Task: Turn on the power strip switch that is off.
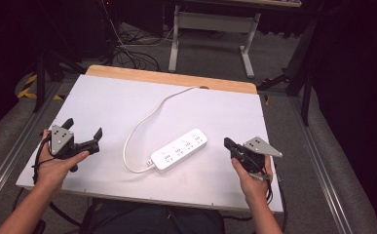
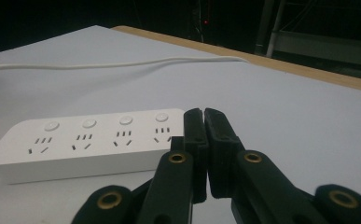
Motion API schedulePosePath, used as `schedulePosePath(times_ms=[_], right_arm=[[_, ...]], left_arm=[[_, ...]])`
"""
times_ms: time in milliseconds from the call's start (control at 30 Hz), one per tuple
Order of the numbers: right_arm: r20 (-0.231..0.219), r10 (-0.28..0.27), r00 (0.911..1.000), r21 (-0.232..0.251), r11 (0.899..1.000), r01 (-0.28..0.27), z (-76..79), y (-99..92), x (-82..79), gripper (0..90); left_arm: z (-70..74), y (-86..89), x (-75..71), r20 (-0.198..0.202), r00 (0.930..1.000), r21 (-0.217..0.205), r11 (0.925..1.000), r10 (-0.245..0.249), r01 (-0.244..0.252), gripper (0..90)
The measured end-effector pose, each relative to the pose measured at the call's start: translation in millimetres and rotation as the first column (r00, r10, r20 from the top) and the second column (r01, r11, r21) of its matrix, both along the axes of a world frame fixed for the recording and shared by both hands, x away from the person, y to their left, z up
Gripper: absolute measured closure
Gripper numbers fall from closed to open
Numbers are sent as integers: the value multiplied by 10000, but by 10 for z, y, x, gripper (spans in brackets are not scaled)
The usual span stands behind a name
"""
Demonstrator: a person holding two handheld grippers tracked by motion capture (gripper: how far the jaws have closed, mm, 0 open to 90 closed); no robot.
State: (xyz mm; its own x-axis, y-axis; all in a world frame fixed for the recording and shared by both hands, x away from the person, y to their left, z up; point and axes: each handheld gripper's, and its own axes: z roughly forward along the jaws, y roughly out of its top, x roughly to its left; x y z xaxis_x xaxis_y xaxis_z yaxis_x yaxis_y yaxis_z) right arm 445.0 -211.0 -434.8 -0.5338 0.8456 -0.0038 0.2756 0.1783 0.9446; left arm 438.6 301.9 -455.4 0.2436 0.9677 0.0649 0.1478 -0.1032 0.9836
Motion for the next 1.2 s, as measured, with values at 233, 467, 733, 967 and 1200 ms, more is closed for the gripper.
schedulePosePath(times_ms=[233, 467, 733, 967, 1200], right_arm=[[-105, -476, 9988, -22, 9989, 475, 87, -15, 169, 900], [-551, -220, 9982, 379, 9990, 241, 175, -28, 285, 900], [-620, 53, 9981, 670, 9977, -12, 274, 35, 420, 900], [-843, 571, 9948, 570, 9970, -523, 315, 274, 529, 900], [-875, 990, 9912, 433, 9945, -955, 343, 413, 555, 900]], left_arm=[[-12, -10, 20, -98, 9999, 48, 10000, -76, 77, 22], [-29, -10, 30, -194, 9997, 123, 9998, -168, 170, 23], [-31, -23, 33, -198, 9994, 145, 9995, -266, 269, 23], [-33, -32, 27, -223, 9992, 145, 9993, -346, 349, 24], [-32, -23, 22, -191, 9992, 115, 9993, -341, 343, 26]])
